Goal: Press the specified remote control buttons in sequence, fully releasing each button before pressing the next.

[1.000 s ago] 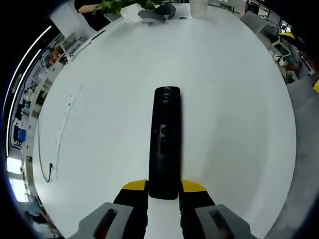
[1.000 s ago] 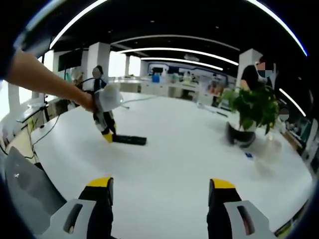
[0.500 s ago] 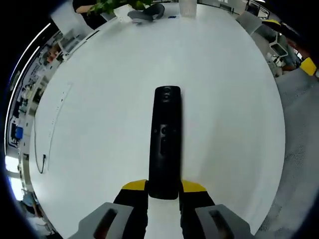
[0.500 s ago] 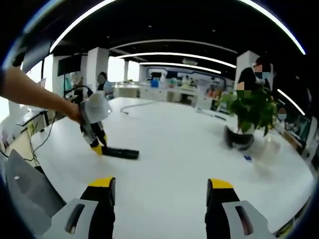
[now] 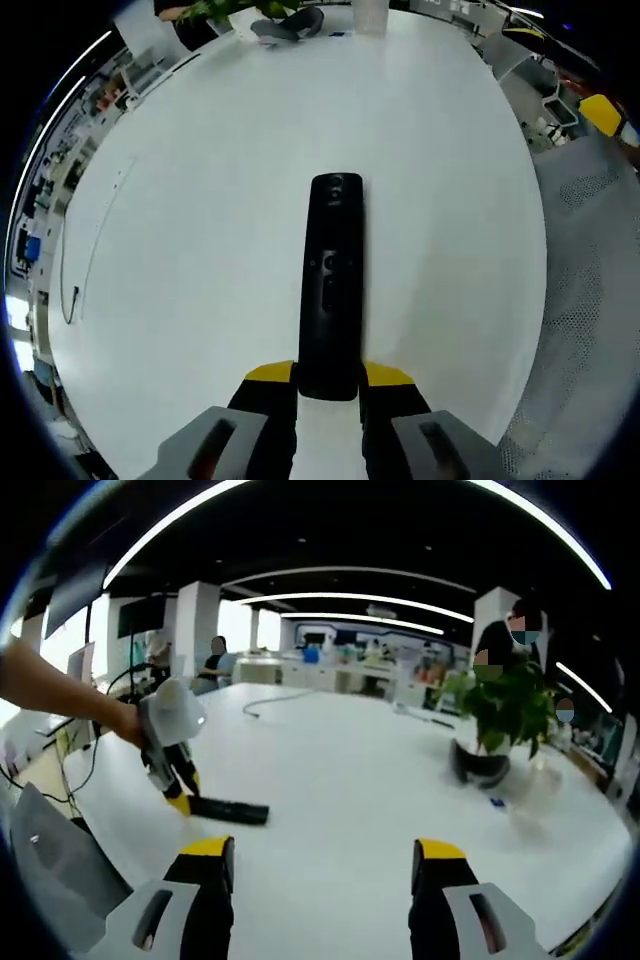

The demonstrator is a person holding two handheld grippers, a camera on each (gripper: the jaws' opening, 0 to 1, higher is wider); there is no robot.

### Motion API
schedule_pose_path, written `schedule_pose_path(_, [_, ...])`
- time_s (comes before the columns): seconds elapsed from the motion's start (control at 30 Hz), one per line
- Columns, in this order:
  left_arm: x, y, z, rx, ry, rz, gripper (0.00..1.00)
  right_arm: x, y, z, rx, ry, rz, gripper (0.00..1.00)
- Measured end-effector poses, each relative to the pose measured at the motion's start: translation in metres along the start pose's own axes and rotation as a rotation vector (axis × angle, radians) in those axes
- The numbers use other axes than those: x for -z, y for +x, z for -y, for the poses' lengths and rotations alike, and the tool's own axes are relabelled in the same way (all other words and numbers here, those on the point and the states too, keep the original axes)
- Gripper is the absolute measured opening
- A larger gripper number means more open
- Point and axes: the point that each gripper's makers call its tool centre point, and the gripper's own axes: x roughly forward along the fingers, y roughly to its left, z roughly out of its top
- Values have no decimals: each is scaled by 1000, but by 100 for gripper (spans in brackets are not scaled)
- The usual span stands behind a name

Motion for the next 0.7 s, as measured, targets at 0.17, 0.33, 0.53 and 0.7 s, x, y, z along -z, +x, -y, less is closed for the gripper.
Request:
schedule_pose_path(0.17, [5,-2,12,10,-19,2,21,-2,0,-4,-15,-15,6,69])
schedule_pose_path(0.33, [9,-5,29,17,-38,5,22,-3,-1,-5,-18,-14,14,69])
schedule_pose_path(0.53, [15,-8,51,27,-30,4,21,-3,-1,-4,-18,-4,15,68])
schedule_pose_path(0.7, [18,-10,61,22,-19,7,21,-4,-1,-5,-26,1,18,66])
